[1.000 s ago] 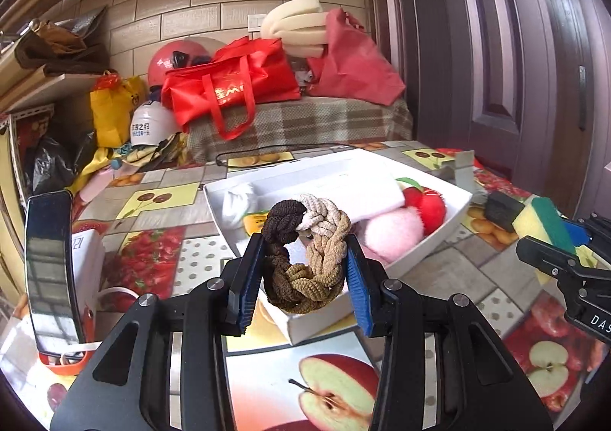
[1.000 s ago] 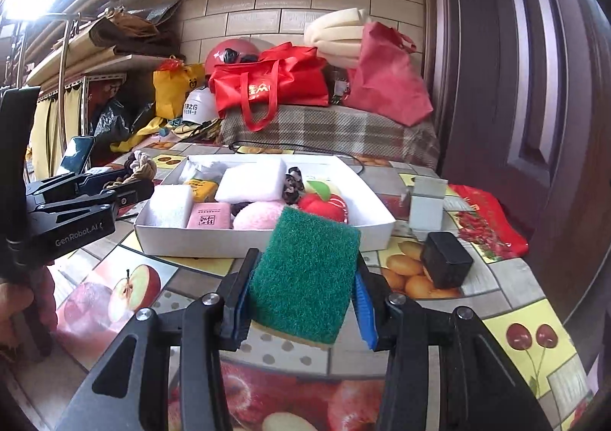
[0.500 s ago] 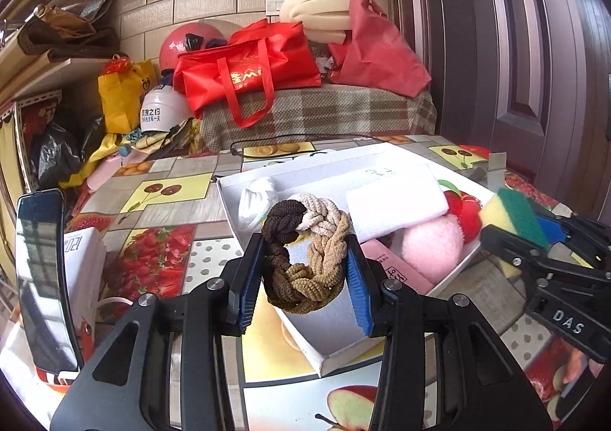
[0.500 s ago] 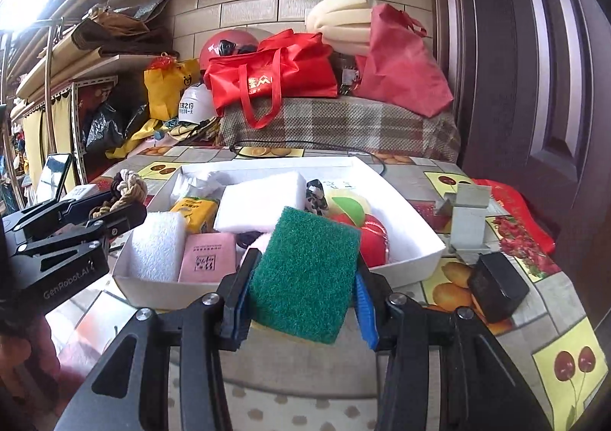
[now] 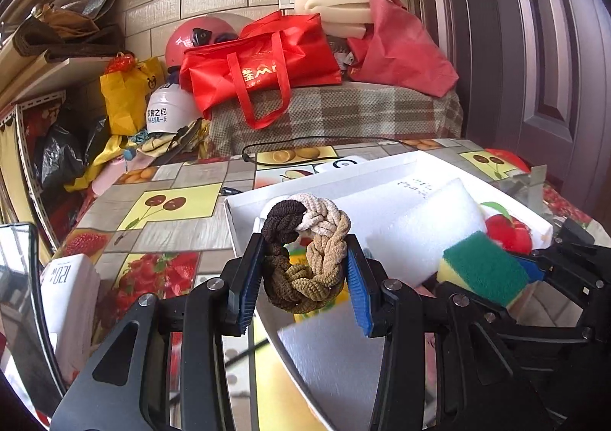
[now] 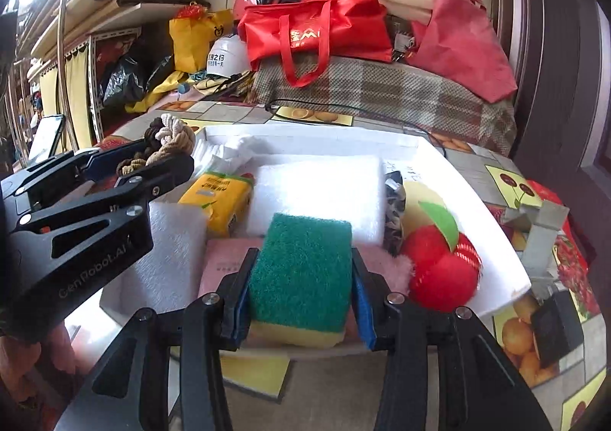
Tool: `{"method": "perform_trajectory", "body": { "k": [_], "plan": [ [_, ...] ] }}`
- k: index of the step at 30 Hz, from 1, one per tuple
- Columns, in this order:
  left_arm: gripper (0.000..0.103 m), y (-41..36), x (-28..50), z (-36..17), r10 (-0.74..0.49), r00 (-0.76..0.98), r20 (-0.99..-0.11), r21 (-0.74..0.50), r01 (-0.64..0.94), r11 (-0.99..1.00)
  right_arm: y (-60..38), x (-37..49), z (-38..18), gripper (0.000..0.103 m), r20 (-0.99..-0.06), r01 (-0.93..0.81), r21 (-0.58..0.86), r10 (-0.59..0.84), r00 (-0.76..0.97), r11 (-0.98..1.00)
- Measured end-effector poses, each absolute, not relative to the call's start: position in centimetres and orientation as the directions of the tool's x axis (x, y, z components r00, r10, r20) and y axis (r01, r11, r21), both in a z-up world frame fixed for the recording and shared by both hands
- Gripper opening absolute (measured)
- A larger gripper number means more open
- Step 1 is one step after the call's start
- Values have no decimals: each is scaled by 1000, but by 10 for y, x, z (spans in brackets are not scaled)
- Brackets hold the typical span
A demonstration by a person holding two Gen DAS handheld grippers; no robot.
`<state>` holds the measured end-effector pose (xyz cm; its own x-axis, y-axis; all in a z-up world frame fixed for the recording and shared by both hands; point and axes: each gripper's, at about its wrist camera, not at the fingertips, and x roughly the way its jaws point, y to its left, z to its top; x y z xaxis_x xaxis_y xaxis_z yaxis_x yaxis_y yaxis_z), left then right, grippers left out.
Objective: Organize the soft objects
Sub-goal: 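Carry the knotted rope toy and green sponge over the tray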
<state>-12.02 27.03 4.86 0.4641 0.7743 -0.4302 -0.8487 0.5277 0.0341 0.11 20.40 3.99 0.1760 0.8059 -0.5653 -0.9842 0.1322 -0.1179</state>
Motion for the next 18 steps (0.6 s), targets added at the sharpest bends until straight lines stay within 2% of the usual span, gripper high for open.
{"method": "perform_trajectory", "body": {
  "k": [5,8,11,18],
  "plan": [
    [41,283,-114,47,768,464,-441,33,-847,531,229,24,42,43,-557,-965,-120,789,260,234],
    [41,287,-109,47,759,472,-449,38,-838,544,232,52,46,43,-537,-946,-21,795,283,323],
    [41,287,-102,47,758,478,-444,57,-829,556,225,56,49,43,-509,-948,32,821,258,318],
    [41,288,-96,47,750,483,-452,75,-817,571,229,37,52,43,-489,-961,-55,832,263,272]
  ]
}}
